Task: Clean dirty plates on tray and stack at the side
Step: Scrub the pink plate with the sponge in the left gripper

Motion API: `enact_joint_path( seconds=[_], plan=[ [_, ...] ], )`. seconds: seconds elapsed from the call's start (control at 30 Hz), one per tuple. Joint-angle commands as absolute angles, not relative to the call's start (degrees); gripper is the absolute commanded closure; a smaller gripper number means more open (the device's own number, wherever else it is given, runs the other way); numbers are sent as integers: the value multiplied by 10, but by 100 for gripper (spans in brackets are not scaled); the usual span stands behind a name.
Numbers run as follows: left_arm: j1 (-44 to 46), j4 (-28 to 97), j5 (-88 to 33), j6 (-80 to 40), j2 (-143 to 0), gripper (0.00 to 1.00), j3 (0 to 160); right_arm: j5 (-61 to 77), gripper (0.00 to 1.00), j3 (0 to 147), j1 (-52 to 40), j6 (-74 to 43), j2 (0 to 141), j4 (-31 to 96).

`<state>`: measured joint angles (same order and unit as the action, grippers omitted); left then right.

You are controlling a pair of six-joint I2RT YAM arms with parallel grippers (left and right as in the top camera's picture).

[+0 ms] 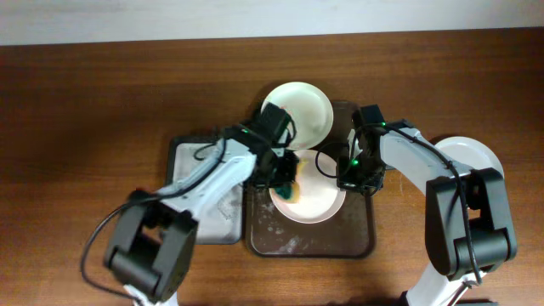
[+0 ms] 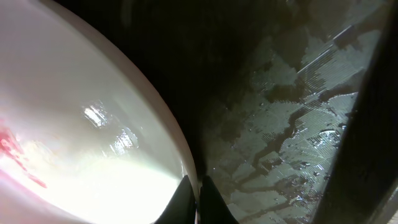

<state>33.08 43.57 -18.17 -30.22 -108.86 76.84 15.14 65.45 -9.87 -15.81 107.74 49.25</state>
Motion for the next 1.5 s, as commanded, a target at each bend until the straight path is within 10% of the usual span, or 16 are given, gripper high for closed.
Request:
enact_joint_path(
  seconds=[0.0,0.2,0.53,0.93,1.47],
  plan=[
    [362,367,-262,-333,-1155,100,770,131,96,645,-97,-152,1083,499],
    [382,338,-257,-339,-1232,100,770,129,96,645,-97,-139,1083,510],
    [351,613,176,-343,-1231,100,863,68,96,645,-97,-137,1083,531],
    [362,375,-258,-343,-1231,100,873,68,96,645,-100,-79,1083,527],
    [327,424,-35,-297,-1261,100,890,68,96,645,-120,-69,1083,529]
  ],
)
